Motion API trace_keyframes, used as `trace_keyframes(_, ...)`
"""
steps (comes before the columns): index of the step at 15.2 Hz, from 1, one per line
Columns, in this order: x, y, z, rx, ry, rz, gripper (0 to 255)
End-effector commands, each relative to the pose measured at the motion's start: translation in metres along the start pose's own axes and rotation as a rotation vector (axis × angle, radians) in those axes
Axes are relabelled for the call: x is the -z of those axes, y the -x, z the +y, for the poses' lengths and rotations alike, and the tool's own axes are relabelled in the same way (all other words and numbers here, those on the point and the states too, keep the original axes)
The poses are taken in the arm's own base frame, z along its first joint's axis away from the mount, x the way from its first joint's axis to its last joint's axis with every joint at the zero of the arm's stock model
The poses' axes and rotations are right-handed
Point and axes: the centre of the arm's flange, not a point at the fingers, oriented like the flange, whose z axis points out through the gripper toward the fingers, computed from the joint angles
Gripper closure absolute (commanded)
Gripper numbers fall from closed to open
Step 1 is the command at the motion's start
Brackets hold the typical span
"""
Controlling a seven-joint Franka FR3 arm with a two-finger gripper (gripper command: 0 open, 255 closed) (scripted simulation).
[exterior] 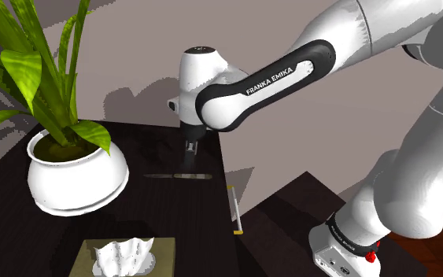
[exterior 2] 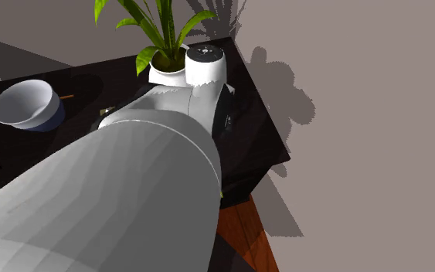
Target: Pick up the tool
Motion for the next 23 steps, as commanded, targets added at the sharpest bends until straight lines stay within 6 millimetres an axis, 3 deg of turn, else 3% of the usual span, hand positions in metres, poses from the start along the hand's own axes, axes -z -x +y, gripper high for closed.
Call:
trace_keyframes(1, -0.011, -0.021, -0.013, 0.051, 0.004, 0.011, 0)
trace_keyframes(3, -0.019, -0.033, -0.022, 0.085, 0.007, 0.017, 0)
trace_keyframes(10, -0.059, -0.034, -0.021, 0.085, 0.007, 0.017, 0)
trace_keyframes(12, -0.059, -0.034, -0.021, 0.085, 0.007, 0.017, 0)
trace_keyframes(13, -0.060, -0.034, -0.021, 0.085, 0.007, 0.017, 255)
trace_keyframes(21, -0.063, -0.032, -0.017, 0.085, 0.007, 0.017, 255)
trace_keyframes(23, -0.054, -0.034, -0.021, 0.086, 0.007, 0.017, 255)
